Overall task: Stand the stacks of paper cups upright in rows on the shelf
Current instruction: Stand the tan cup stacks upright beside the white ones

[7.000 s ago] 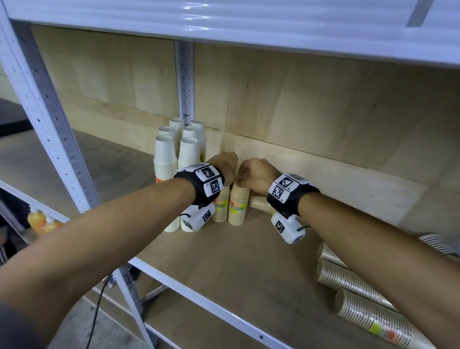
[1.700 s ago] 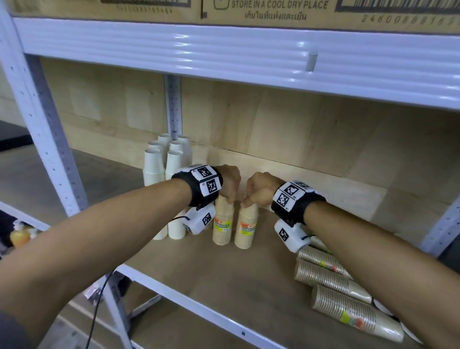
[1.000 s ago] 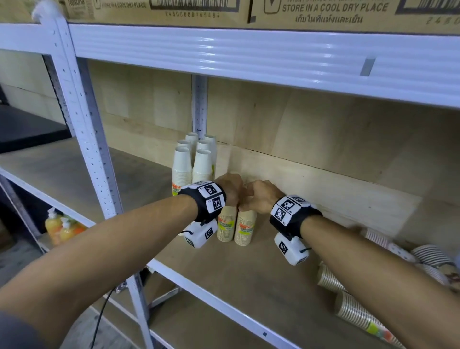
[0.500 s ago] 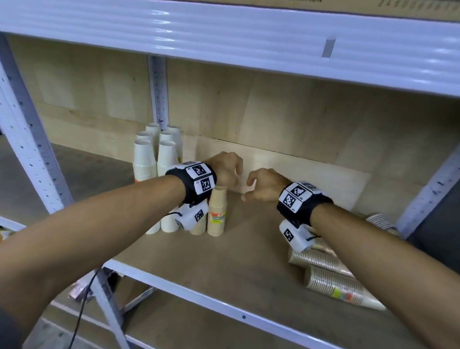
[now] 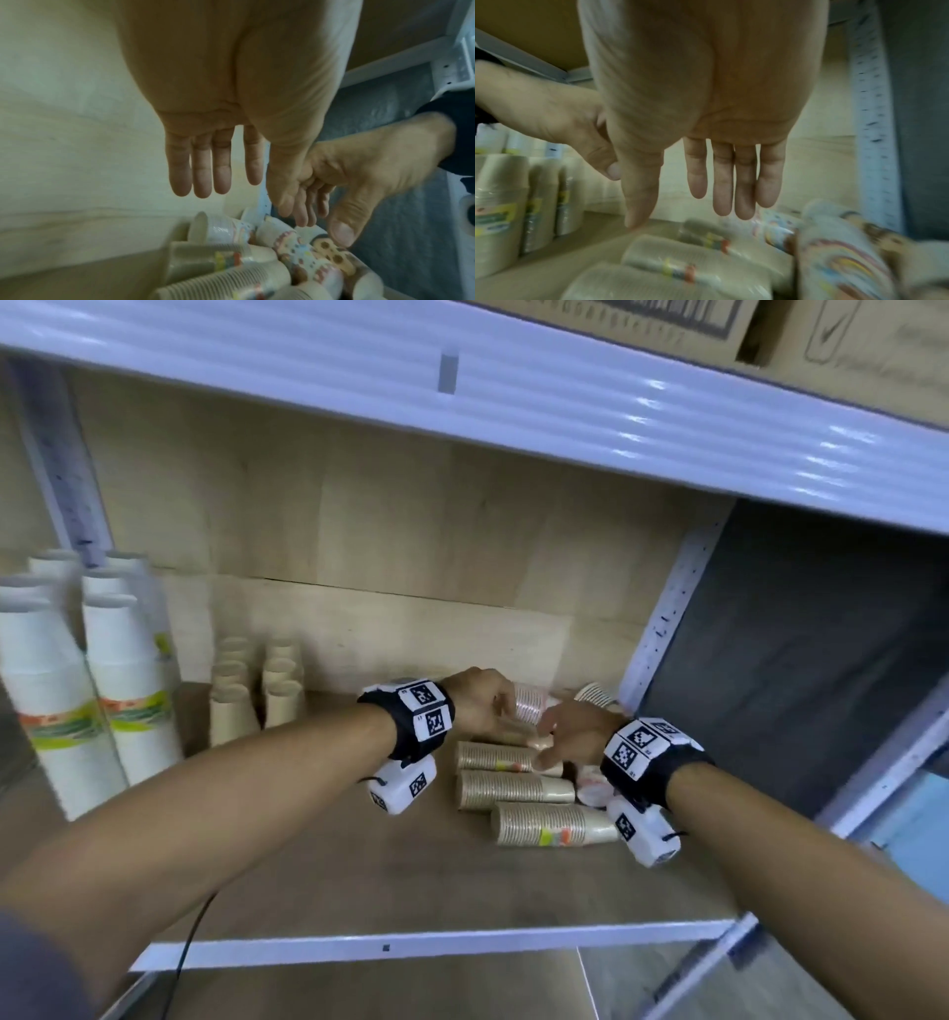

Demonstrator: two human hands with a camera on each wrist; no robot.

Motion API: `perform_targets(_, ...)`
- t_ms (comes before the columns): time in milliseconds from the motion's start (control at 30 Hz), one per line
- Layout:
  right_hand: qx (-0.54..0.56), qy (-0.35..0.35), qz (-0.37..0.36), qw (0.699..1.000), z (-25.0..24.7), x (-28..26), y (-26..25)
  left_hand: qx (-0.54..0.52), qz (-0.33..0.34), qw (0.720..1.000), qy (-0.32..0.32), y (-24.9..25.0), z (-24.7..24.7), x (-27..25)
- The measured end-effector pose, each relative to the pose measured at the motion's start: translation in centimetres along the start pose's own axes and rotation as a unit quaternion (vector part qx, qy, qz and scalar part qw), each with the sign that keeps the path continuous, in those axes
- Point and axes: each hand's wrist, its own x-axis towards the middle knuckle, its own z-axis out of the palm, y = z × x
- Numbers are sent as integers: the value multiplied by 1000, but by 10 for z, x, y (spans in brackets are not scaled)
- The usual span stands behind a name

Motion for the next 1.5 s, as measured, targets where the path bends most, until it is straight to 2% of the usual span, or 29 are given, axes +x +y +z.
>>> perform_targets(167, 34, -11, 58, 998, 32, -24, 47, 26, 34, 997, -64, 19, 36, 22)
perform_targets(267, -1, -13, 67, 998, 49, -38, 59, 37, 27, 995, -93, 20, 52, 29)
perform_targets(367, 16, -21, 78, 997, 65, -43, 64, 65, 23, 990, -123, 16, 66, 34)
perform_targets(533, 47, -2, 85, 995, 86, -40, 66, 71, -2, 989, -130, 7, 79, 38)
perform_targets(767, 40, -10, 70, 997, 93, -38, 68, 114, 12, 982, -152, 6, 83, 39)
perform_targets(1000, 23, -17, 53, 998, 84, -40, 68, 138, 16, 976, -166, 7, 78, 39)
perform_targets(1200, -4, -28, 60, 998, 54, -39, 65, 88, 3, 983, -159, 2, 62, 39)
perform_targets(1333, 2, -13, 68, 998, 32, -40, 54, 30, -14, 989, -142, -4, 50, 38)
perform_targets(1500, 38, 27, 57, 997, 12, -30, 40, 16, -10, 993, -114, -12, 39, 33)
